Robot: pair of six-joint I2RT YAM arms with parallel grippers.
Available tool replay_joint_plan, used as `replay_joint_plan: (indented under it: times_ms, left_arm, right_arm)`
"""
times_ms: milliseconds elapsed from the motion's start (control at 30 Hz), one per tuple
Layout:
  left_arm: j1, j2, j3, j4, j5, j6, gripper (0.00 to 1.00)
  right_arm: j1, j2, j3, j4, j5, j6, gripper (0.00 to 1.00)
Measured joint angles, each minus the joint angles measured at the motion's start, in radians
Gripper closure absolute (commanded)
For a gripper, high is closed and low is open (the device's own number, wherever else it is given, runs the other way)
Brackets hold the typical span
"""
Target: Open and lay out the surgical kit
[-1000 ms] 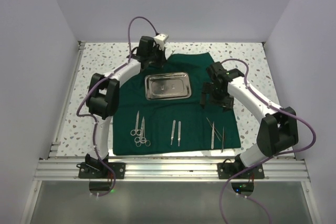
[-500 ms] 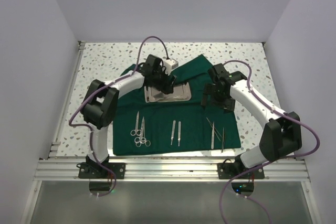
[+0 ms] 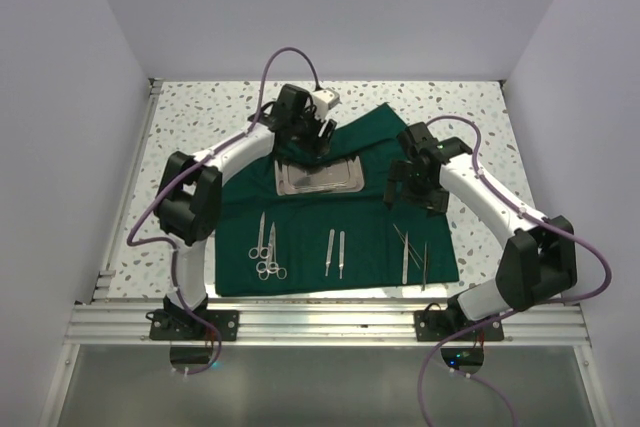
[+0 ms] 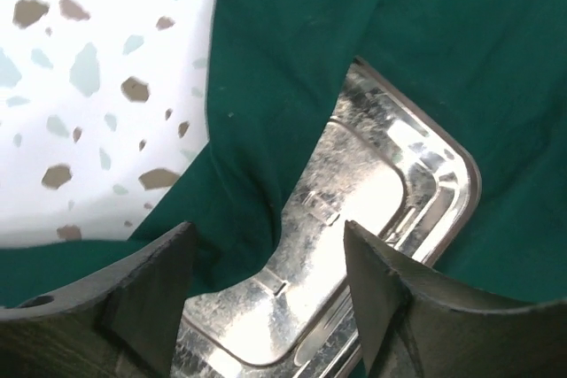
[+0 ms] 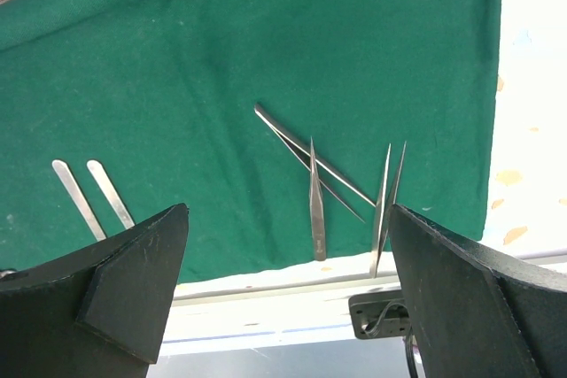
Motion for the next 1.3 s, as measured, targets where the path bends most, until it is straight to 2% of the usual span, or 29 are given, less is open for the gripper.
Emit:
replay_joint_plan:
  times_ms: [67,200,300,467,600,700,933,1067,1200,1267,1300]
  left_arm:
    - [-0.003,0.000,-0.008,-0.012,-0.064,-0.018,0.35]
    - [0.008,0.000,-0.017,-0.054,-0.263,-0.098,0.47]
    - [0.065,0.000,-0.017,-0.083,-0.369,-0.191,0.49]
    - [0.242,0.023,0.027,-0.140,-0.457,-0.288,0.50]
    - [0.306,0.126,0.196,-0.210,-0.495,-0.323,0.50]
    - [0.305,0.195,0.272,-0.238,-0.502,-0.345,0.49]
    - [0.304,0.309,0.298,-0.304,-0.489,-0.396,0.49]
    - [0.306,0.343,0.383,-0.331,-0.494,-0.403,0.50]
    - [0.306,0.396,0.453,-0.364,-0.503,-0.412,0.62]
    - [0.309,0.414,0.479,-0.375,-0.505,-0.416,0.68]
    - [0.309,0.421,0.489,-0.380,-0.507,-0.419,0.79]
  right_arm:
    - [0.000,0.003,0.003,0.001,0.000,-0.001,0.01]
    - [0.000,0.067,0.076,-0.002,0.005,-0.011,0.02]
    - [-0.002,0.190,0.233,0.005,0.014,-0.034,0.02]
    - [-0.037,0.407,0.535,0.055,0.026,-0.069,0.04]
    - [-0.108,0.596,0.767,0.080,0.014,-0.074,0.05]
    - [-0.155,0.708,0.877,0.091,-0.002,-0.074,0.07]
    - [-0.212,0.932,1.018,0.136,-0.064,-0.059,0.11]
    - [-0.208,1.017,1.073,0.167,-0.099,-0.049,0.13]
    - [-0.207,1.079,1.184,0.217,-0.118,-0.040,0.16]
    - [-0.207,1.124,1.233,0.230,-0.122,-0.038,0.22]
    - [-0.208,1.135,1.255,0.233,-0.126,-0.034,0.26]
